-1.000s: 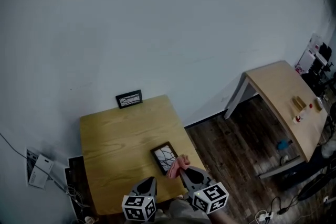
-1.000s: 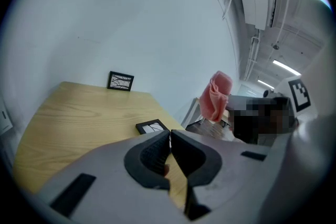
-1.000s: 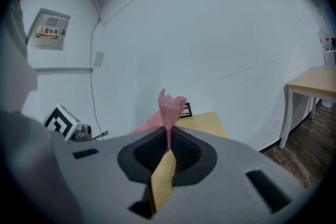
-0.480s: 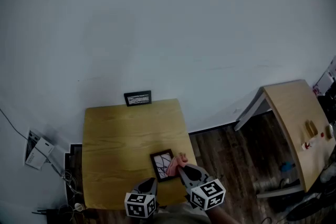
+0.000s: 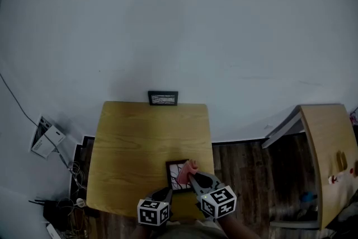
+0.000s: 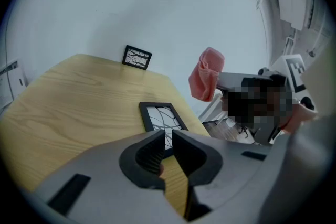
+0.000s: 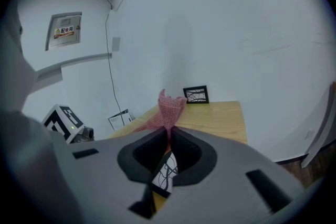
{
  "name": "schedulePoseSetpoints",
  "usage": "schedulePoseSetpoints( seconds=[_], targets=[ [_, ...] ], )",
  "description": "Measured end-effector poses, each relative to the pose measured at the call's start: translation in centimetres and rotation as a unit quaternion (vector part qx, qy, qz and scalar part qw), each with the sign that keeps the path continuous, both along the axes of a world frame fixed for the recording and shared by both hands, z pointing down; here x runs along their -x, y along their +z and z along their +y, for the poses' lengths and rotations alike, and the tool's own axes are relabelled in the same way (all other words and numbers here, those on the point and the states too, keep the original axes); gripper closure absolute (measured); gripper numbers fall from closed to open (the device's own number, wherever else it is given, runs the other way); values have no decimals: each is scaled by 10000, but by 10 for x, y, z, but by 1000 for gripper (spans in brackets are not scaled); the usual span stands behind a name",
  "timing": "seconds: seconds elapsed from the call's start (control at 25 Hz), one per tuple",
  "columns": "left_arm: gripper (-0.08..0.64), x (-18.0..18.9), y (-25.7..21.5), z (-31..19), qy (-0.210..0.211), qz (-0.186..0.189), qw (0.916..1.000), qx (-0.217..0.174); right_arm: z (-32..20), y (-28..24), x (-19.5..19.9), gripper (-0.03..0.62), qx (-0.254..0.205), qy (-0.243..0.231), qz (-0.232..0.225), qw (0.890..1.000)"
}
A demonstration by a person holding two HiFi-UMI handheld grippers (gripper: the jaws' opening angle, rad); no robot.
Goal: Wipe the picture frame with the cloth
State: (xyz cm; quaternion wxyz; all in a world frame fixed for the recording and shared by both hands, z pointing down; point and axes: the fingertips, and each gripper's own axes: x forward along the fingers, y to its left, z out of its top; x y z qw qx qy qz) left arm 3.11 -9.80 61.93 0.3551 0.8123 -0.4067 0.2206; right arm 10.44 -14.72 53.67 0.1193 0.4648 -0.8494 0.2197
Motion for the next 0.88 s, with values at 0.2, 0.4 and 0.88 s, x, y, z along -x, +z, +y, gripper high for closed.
schedulePoseSetpoints(
  seconds=[0.2, 0.4, 0.88],
  targets=[
    [492, 1, 14, -2, -258, 113, 9992, 294, -12, 22, 11, 577, 180, -383, 187, 9989],
    [433, 0, 28, 0, -309, 73, 9982, 516, -21, 46, 22, 577, 352, -701, 411, 9961],
    [431, -3, 50, 2, -327, -80, 9954, 895, -39, 97, 42, 577, 696, -1351, 1094, 9823]
  ],
)
